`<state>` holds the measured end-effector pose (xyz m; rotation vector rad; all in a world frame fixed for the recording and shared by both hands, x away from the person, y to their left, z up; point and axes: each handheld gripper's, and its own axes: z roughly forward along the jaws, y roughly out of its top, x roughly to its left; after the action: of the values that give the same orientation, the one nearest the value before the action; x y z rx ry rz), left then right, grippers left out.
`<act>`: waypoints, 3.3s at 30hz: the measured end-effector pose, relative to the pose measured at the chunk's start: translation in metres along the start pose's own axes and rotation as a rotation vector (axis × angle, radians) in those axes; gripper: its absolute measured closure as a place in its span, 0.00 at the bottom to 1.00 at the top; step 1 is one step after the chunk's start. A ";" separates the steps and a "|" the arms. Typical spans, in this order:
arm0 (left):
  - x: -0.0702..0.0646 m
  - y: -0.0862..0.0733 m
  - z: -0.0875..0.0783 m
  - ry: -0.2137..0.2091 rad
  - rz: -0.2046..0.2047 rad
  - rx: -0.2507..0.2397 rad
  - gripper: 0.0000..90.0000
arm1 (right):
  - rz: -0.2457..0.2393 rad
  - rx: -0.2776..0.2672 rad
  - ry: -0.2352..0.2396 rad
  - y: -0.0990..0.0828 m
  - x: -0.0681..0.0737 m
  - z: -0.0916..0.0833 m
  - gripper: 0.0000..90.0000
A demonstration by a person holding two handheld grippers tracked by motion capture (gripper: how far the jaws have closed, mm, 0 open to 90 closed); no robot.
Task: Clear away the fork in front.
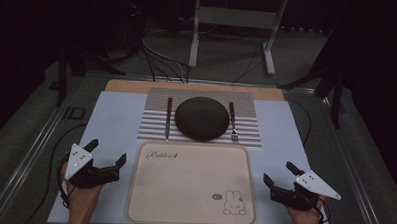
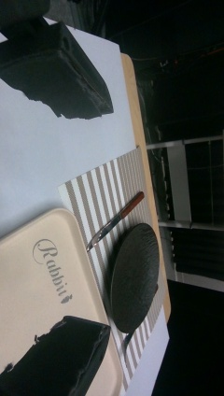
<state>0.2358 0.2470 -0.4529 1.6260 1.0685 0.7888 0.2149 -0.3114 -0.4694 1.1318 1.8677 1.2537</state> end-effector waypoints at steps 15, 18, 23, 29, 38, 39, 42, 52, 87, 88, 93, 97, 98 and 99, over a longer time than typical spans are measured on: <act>-0.004 -0.003 0.007 0.017 0.012 0.016 0.00 | 0.026 0.006 -0.016 0.013 0.005 0.003 0.12; -0.003 -0.003 0.007 0.020 0.009 0.016 0.00 | 0.026 0.014 -0.020 0.017 0.006 0.005 0.12; -0.002 -0.004 0.007 0.029 0.003 0.017 0.00 | 0.020 0.017 -0.024 0.026 0.007 0.009 0.12; -0.002 -0.004 0.007 0.036 0.003 0.018 0.00 | -0.001 0.027 -0.029 0.035 0.009 0.017 0.13; -0.002 -0.005 0.008 0.042 0.006 0.025 0.00 | -0.011 0.028 -0.027 0.048 0.011 0.031 0.13; -0.002 -0.005 0.008 0.042 0.006 0.025 0.00 | -0.011 0.028 -0.027 0.048 0.011 0.031 0.13; -0.002 -0.005 0.009 0.043 0.011 0.030 0.00 | -0.015 0.034 -0.025 0.053 0.012 0.037 0.13; -0.002 -0.006 0.010 0.046 0.016 0.035 0.00 | -0.019 0.061 -0.020 0.063 0.014 0.055 0.13; -0.005 -0.005 0.012 0.053 0.047 0.045 0.00 | 0.001 0.102 -0.058 0.106 0.006 0.114 0.12; -0.004 -0.005 0.012 0.054 0.048 0.049 0.00 | 0.009 0.105 -0.066 0.108 0.005 0.117 0.12; -0.004 -0.006 0.012 0.054 0.048 0.049 0.00 | 0.018 0.118 -0.076 0.110 0.002 0.125 0.12; -0.004 -0.006 0.012 0.054 0.047 0.049 0.00 | 0.026 0.133 -0.075 0.112 -0.002 0.132 0.12; -0.004 -0.006 0.012 0.054 0.047 0.049 0.00 | 0.025 0.135 -0.074 0.112 -0.002 0.133 0.12; -0.004 -0.006 0.012 0.054 0.048 0.051 0.00 | 0.026 0.141 -0.075 0.113 -0.003 0.136 0.12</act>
<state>0.2437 0.2397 -0.4622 1.6866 1.0990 0.8479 0.3656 -0.2383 -0.4135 1.2637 1.9152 1.0919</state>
